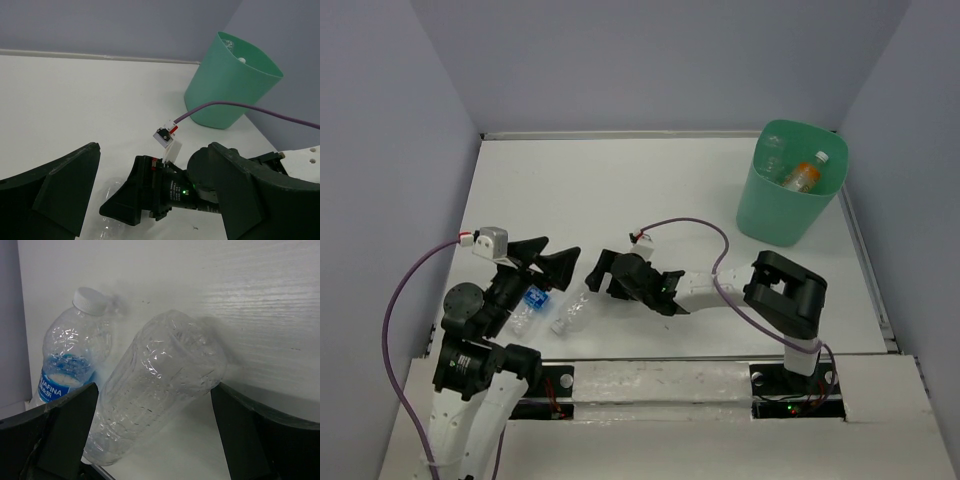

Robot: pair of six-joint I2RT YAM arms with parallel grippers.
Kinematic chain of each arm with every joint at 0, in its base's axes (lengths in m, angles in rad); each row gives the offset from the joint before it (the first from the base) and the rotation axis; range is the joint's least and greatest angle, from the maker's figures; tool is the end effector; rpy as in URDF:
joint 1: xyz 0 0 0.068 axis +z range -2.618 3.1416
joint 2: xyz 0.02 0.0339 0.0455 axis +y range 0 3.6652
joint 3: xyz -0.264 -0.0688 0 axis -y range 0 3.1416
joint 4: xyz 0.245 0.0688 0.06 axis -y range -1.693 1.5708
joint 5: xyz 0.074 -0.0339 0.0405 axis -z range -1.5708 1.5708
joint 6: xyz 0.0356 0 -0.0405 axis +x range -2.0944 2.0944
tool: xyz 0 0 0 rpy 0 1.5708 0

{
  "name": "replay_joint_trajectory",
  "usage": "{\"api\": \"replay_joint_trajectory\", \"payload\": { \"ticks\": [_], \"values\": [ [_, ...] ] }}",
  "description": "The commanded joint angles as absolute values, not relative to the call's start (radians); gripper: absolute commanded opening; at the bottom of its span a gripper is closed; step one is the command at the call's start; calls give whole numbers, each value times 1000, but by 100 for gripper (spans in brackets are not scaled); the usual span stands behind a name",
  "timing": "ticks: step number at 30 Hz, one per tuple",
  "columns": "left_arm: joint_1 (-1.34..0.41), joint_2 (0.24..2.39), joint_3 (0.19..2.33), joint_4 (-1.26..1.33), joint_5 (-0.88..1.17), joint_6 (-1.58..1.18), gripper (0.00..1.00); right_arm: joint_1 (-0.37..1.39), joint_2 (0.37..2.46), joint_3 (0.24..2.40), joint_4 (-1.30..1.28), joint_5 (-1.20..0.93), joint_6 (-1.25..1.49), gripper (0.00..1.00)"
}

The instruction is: Put the plastic bottles in the bin

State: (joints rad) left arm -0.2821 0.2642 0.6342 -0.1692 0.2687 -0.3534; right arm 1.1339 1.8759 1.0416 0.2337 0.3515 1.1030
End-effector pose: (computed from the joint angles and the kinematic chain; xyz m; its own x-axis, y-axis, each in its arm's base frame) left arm 0.0723 -0.0308 0.3486 0.0004 -0.3475 -0.9377 0.5525 0.7816 -0.2895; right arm 0.1791 0.3545 0.1634 -0.7598 0.3534 -0.5457 -0.1160 0.7522 0.6486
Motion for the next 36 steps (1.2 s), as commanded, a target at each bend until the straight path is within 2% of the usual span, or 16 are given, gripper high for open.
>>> {"api": "replay_joint_trajectory", "payload": {
  "ticks": [1,7,8,9,10,11,14,16,18,22,25,27,31,32,34,36],
  "values": [
    [-298,250,641,-140,276,-348,99,1143,1927,1129,220,405,1147,100],
    [-299,245,643,-140,273,-347,99,1143,1931,1099,117,481,1207,90],
    [-299,244,643,-141,272,-348,99,1143,1922,1082,107,501,1212,80],
    [-301,244,643,-141,270,-348,99,1143,1913,1066,107,518,1216,80],
    [-301,242,644,-143,268,-350,99,1143,1907,1052,101,532,1218,74],
    [-301,241,644,-143,268,-350,99,1143,1892,1031,98,541,1212,74],
    [-301,247,643,-143,268,-350,99,1134,1849,991,81,587,1195,63],
    [-301,250,643,-143,268,-350,99,1123,1821,973,77,606,1174,62],
    [-301,253,643,-140,268,-351,99,1123,1777,942,75,621,1137,52],
    [-299,264,641,-140,268,-351,99,1114,1646,913,75,725,1031,51],
    [-298,267,641,-140,270,-351,99,1103,1487,942,74,820,835,50],
    [-298,267,641,-138,273,-351,99,1079,1406,982,77,929,608,50],
    [-296,262,640,-133,284,-350,99,875,1215,1092,152,950,280,49],
    [-298,261,640,-133,287,-348,99,753,1156,1120,196,904,176,48],
    [-298,252,640,-133,285,-348,99,631,1132,1149,343,874,19,43],
    [-301,238,640,-133,281,-348,99,458,1172,1256,364,853,-46,42]
  ]
}}
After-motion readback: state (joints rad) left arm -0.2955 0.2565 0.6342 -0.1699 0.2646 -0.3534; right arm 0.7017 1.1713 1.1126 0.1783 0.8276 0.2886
